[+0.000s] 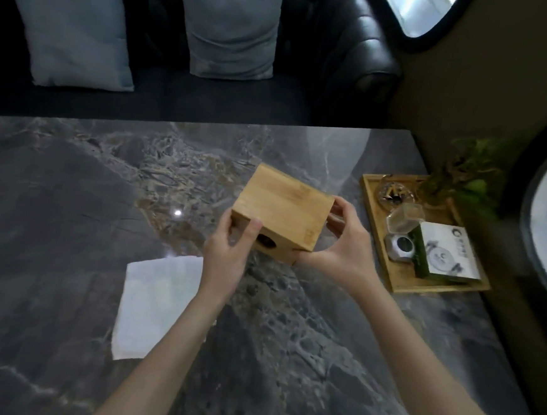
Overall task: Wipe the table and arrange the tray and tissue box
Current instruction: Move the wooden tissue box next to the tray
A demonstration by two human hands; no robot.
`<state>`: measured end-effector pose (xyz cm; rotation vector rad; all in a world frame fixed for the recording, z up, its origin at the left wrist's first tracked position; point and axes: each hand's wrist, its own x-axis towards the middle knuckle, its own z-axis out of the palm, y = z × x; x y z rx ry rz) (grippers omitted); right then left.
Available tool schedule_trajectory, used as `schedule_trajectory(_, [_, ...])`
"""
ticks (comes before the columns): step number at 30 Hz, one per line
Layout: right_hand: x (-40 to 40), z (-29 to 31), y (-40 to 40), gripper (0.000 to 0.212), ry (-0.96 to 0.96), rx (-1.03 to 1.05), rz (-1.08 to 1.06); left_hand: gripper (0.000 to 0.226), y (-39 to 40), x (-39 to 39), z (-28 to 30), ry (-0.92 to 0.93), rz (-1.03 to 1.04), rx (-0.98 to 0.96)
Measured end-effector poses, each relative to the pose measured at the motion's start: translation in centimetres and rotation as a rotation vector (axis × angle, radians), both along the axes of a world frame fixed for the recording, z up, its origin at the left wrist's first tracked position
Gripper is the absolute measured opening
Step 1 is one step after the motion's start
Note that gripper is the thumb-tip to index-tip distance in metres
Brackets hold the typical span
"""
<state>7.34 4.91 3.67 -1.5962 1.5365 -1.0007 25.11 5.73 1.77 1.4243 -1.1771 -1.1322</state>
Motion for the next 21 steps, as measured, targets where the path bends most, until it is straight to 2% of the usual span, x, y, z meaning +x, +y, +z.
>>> schedule_trajectory(5, [-5.9,0.1,4.2,0.09,0.019,0.041,-0.063,0.041,2.7,-5.9,-0.3,-0.002,-0.087,0.003])
schedule_trajectory(9, [-10.2,-0.5,7.1,0.096,0.034,0.105,-0.121,0.048,4.4,-10.2,-1.1,-0.001,-0.167,0.056])
schedule_trajectory(13, [-14.2,-1.1,9.7,0.094,0.036,0.138,-0.203,0.042,6.0,-14.5,-1.6,-0.018,-0.207,0.087])
schedule_trajectory(16, [-16.8,-1.9,11.5,0.1,0.062,0.155,-0.271,0.04,7.1,-17.3,-2.3,-0.025,-0.257,0.11])
schedule_trajectory(21, [-20.5,-3.4,14.3,0.095,0.023,0.177,-0.298,0.039,8.9,-20.8,-3.4,-0.05,-0.306,0.153])
